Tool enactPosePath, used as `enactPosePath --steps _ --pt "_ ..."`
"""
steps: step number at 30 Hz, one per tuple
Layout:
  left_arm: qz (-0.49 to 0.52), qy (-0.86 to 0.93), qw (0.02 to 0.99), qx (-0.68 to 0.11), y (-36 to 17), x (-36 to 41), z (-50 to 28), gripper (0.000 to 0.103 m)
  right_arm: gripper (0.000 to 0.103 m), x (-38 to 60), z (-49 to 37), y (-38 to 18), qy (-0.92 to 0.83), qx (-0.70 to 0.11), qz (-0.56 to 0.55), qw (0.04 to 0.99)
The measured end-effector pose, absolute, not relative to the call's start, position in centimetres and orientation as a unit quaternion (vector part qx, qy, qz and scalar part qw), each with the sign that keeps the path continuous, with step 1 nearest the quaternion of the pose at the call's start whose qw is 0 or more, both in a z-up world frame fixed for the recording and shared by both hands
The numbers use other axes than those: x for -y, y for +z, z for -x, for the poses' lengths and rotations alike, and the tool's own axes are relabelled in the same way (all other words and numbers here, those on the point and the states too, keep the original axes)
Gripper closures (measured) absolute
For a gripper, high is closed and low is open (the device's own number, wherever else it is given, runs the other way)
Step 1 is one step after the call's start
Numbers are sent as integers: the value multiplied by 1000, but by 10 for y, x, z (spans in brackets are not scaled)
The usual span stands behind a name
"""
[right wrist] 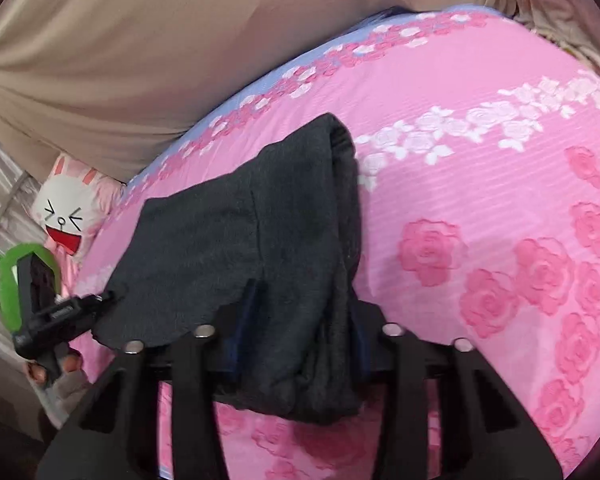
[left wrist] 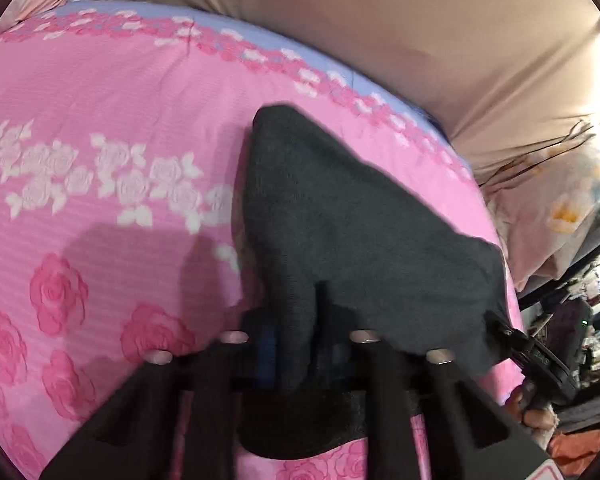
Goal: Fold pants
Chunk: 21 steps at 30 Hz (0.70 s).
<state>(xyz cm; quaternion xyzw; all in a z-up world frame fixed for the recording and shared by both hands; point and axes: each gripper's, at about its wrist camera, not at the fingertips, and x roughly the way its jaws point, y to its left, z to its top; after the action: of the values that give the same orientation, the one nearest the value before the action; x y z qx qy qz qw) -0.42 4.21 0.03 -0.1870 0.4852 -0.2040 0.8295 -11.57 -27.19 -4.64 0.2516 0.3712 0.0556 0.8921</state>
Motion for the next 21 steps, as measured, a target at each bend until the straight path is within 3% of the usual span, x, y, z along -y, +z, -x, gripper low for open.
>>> enactPosePath --steps 4,7,8,11,12,17,21 --pt "219 -232 824 -469 34 -69 11 94 79 248 131 -11 79 -341 -223 910" --pt "191 -208 843 -459 50 -84 30 94 78 227 142 -16 101 -353 -218 904" --pt "186 -198 843 -464 47 -89 34 93 76 221 141 -27 94 -366 -212 901" --pt "174 -168 827 -507 15 -92 35 91 54 225 148 -59 52 -375 -210 901" --pt "177 -163 830 -503 13 -93 38 91 55 229 151 -57 52 -374 -227 898" --pt "129 -150 893 -405 83 -78 58 90 74 224 169 8 8 -307 -163 938" --pt "143 -185 885 -403 99 -44 32 89 93 193 137 19 84 -308 -155 935"
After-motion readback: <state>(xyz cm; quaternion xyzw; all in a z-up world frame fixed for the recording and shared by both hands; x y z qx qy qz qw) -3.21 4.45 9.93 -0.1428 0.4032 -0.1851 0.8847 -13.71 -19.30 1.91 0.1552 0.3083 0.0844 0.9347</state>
